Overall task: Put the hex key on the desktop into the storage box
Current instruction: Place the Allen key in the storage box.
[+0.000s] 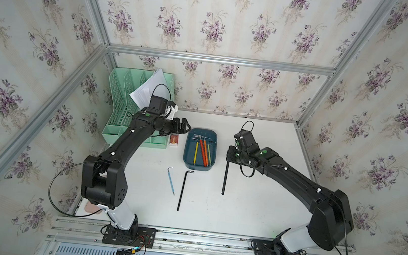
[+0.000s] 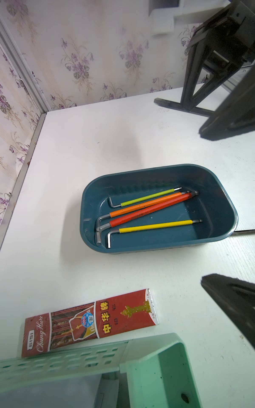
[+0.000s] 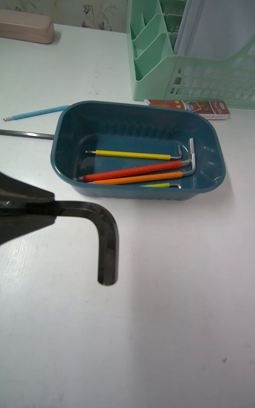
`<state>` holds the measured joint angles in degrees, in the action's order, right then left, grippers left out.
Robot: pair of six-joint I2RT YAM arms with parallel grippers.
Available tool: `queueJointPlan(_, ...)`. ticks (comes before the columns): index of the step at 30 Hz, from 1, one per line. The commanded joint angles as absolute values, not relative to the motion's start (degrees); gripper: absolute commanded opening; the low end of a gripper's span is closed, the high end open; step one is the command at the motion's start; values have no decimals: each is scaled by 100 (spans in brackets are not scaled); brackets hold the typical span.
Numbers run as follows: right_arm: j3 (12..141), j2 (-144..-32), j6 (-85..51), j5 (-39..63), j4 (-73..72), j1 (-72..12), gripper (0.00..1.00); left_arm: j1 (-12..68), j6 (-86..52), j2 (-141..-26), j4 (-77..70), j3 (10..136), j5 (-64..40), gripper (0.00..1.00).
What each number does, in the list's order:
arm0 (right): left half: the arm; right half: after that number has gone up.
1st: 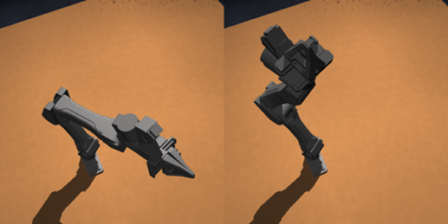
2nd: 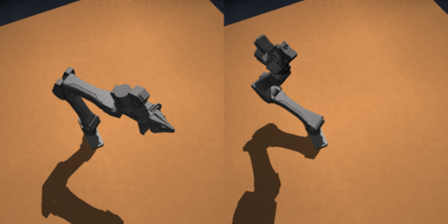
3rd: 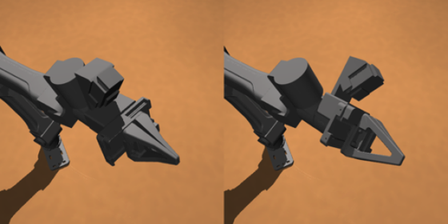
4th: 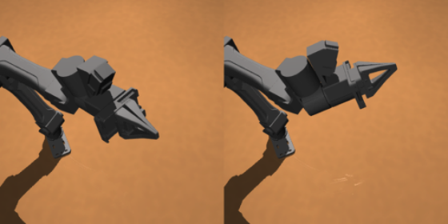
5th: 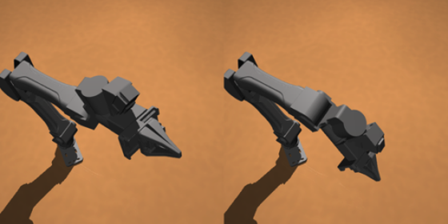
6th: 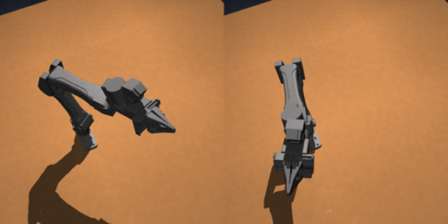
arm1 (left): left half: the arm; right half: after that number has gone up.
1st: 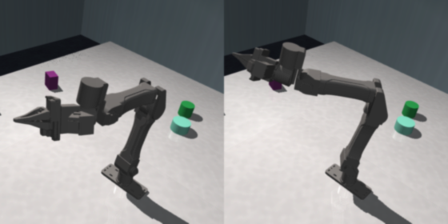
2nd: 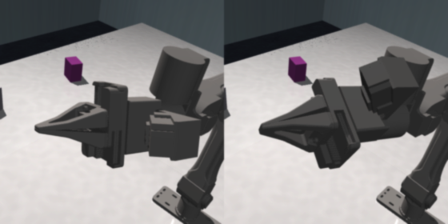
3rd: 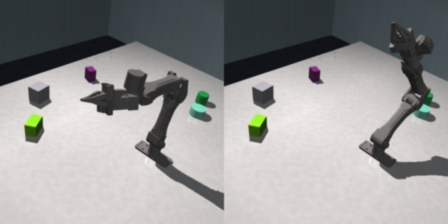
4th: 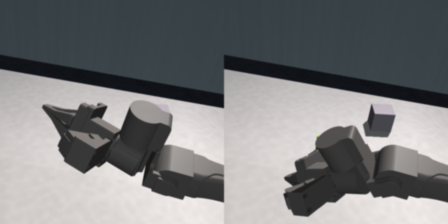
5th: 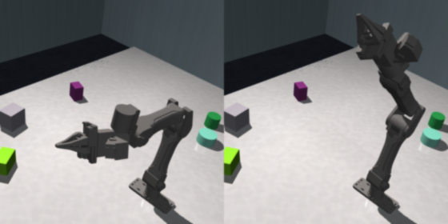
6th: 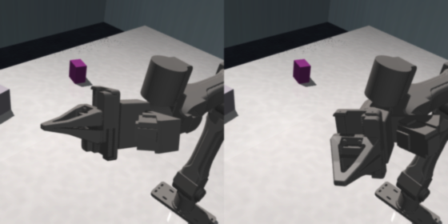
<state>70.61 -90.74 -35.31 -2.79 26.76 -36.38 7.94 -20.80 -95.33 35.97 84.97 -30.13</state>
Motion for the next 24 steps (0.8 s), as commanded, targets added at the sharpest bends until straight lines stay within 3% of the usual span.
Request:
queueJointPlan(1,7452,-9441,-3260,55,2474,-3599,0,773,-1978,-9548,3727,8558,-2944,99)
queueJointPlan(24,9918,-11798,-3318,1544,2151,-3577,0,756,-1951,-9510,3775,8573,-2883,99)
